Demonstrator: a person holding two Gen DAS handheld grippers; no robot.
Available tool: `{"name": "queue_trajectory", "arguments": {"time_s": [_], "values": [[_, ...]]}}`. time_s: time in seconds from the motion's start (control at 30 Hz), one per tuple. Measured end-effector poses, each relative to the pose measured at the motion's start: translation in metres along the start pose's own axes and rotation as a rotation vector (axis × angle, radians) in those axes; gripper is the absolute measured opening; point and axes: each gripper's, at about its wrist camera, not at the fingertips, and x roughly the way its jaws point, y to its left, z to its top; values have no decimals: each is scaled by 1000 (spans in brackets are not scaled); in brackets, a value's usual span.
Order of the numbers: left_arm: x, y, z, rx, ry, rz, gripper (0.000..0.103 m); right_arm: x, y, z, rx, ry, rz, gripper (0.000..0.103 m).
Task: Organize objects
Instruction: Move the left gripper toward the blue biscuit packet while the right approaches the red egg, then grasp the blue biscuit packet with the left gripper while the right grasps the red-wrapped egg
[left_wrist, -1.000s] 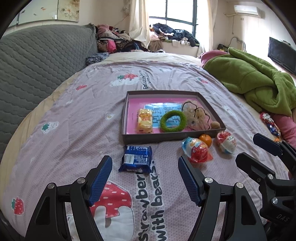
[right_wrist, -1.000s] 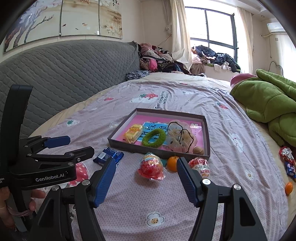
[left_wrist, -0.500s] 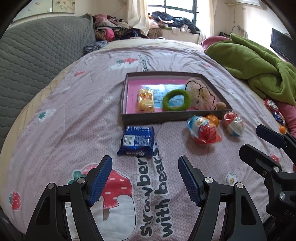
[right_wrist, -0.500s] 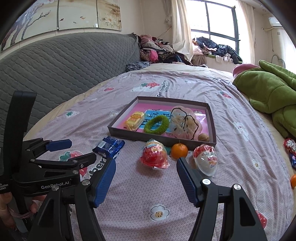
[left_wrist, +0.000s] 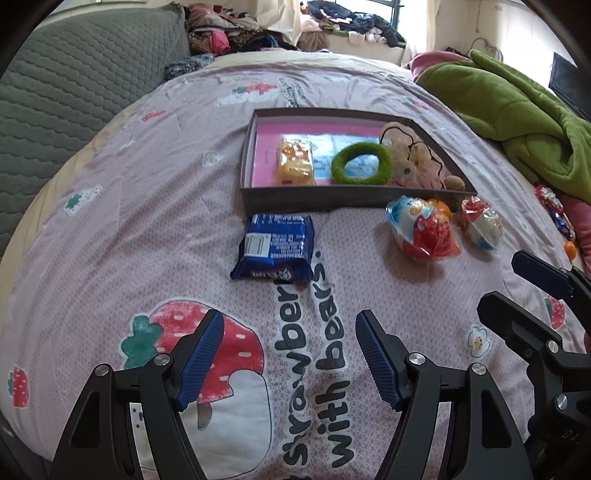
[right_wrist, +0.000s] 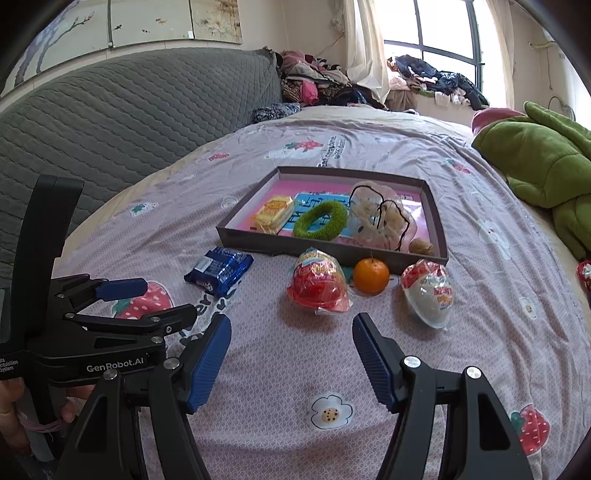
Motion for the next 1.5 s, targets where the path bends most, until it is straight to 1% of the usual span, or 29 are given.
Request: {"name": "queue_trajectory", "arguments": {"time_s": [0.2,0.37,0.8,1.23,1.5], "values": [[8,-1,-4,3,32,-17,75,11,-1,-5,9,39,5,68],[15,0,-5,6,49,-25,75,17,-1,-6,16,45,-5,68],[32,9,5,-21,52,-31,75,40,-6,1,13,44,-49,68],[46,14,7,-32,60,-33,75,44,-21,-2,37,52,-62,68],[51,13,10,-30,52,-39,75,52,-18,2,34,55,-58,68]]}}
